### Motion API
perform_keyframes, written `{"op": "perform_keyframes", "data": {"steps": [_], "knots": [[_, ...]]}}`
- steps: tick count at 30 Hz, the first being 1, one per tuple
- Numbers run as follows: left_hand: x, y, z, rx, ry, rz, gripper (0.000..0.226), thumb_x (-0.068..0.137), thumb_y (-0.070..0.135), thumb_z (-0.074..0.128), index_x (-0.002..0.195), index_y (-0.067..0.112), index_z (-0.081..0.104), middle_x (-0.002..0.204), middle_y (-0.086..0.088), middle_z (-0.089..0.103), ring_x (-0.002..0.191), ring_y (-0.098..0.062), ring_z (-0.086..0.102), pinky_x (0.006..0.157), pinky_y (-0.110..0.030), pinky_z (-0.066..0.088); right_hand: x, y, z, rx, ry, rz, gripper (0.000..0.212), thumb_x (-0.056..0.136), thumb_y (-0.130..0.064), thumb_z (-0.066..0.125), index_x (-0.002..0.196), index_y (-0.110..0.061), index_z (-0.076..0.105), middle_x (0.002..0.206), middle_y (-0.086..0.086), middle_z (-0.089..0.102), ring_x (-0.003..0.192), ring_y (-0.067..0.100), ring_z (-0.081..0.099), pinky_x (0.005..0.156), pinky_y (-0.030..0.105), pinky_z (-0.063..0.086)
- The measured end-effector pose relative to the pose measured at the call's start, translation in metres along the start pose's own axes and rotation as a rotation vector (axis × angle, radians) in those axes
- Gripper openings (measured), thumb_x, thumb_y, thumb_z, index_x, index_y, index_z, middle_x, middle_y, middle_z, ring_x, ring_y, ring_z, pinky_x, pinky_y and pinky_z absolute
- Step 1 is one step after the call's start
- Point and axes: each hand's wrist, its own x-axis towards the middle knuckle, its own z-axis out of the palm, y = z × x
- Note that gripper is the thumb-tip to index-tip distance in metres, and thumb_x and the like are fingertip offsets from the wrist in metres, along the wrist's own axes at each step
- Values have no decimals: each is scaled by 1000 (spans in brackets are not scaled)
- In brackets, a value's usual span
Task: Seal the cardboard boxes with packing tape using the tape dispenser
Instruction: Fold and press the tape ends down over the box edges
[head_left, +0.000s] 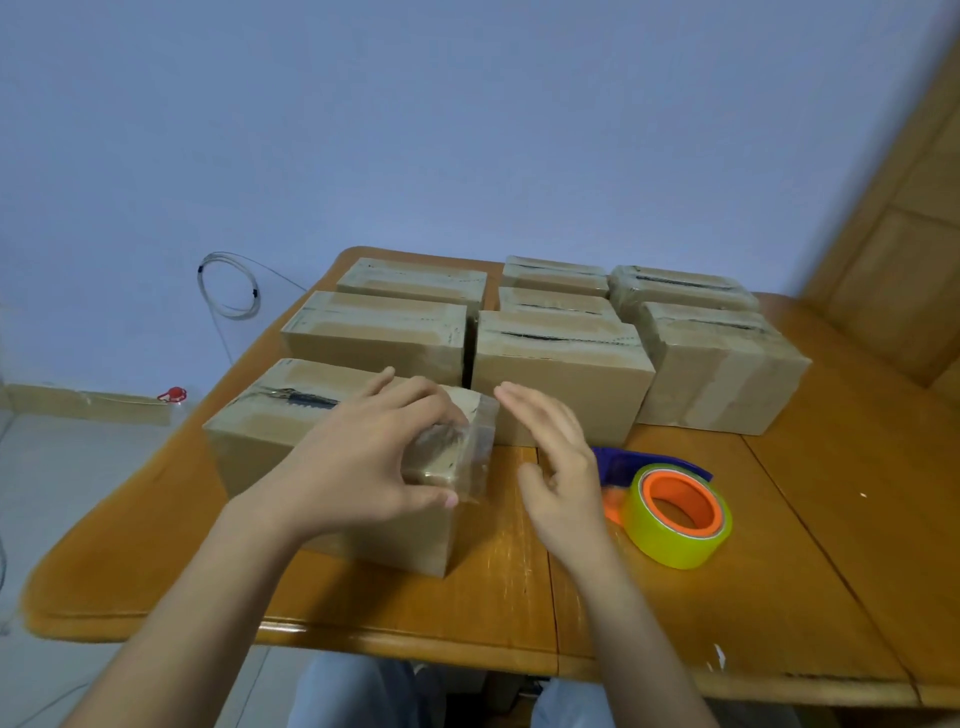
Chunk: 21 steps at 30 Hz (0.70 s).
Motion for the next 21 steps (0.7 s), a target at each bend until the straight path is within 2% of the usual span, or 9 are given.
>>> {"op": "perform_keyframes", "data": {"steps": [1, 3, 4, 5, 7, 9, 10, 17, 21], "knots": [[-1, 0, -1, -41, -16, -14, 64, 74, 74, 53, 123, 32, 55, 122, 21, 49, 109, 1, 48, 108, -23, 33, -3, 1, 2, -17, -12, -32, 69, 73, 10, 43, 135, -20, 51, 140, -6, 48, 135, 11, 35, 111, 19, 25], [-1, 0, -4, -144, -37, -81, 69, 78, 77, 41, 131, 34, 51, 128, 26, 40, 111, -2, 51, 93, -31, 49, -8, 5, 7, -31, -43, -71, 71, 74, 10, 42, 139, -18, 48, 146, -6, 43, 140, 15, 29, 115, 24, 21], [0, 0, -3, -156, -29, -98, 68, 81, 75, 36, 135, 35, 48, 134, 28, 36, 114, -2, 50, 91, -32, 49, -9, 5, 10, -22, -61, -74, 70, 75, 8, 40, 140, -17, 46, 147, -5, 42, 142, 16, 26, 116, 26, 20], [2, 0, -2, -128, -16, -100, 68, 85, 72, 30, 140, 35, 44, 142, 28, 30, 123, 0, 44, 97, -29, 46, -11, 5, 13, -10, -75, -73, 68, 76, 6, 39, 140, -16, 45, 148, -5, 41, 143, 17, 25, 116, 27, 19], [6, -2, 5, -41, -12, -90, 71, 87, 66, 13, 149, 35, 32, 157, 24, 14, 141, 6, 17, 114, -18, 19, -15, 6, 19, 4, -85, -67, 66, 77, 3, 37, 141, -15, 45, 149, -7, 40, 144, 17, 23, 117, 29, 19], [7, -3, 11, 29, -55, -128, 77, 83, 65, -3, 151, 34, 15, 158, 19, 2, 143, 7, -7, 111, -10, -8, -21, 9, 22, -3, -94, -53, 71, 76, 10, 40, 141, -17, 44, 150, -11, 37, 144, 16, 21, 117, 31, 19], [7, -4, 13, 55, -80, -151, 79, 80, 65, -9, 150, 34, 10, 157, 18, 0, 142, 7, -11, 108, -9, -13, -24, 10, 24, -5, -105, -40, 76, 74, 13, 41, 143, -20, 42, 151, -12, 35, 145, 16, 19, 117, 33, 19], [8, -5, 13, 98, -102, -166, 80, 76, 61, -14, 150, 34, 5, 154, 20, -3, 140, 8, -11, 101, -2, -19, -39, 6, 32, -1, -249, 85, 96, 75, 12, 37, 149, -41, 7, 156, -25, 7, 147, 9, 1, 118, 49, 14], [8, -3, 13, 102, -101, -173, 78, 76, 61, -14, 147, 35, 2, 152, 22, -4, 138, 9, -12, 99, -1, -20, -40, -3, 36, 3, -337, 142, 105, 81, 13, 40, 142, -51, -16, 151, -33, -17, 143, 0, -15, 119, 49, 3]]}}
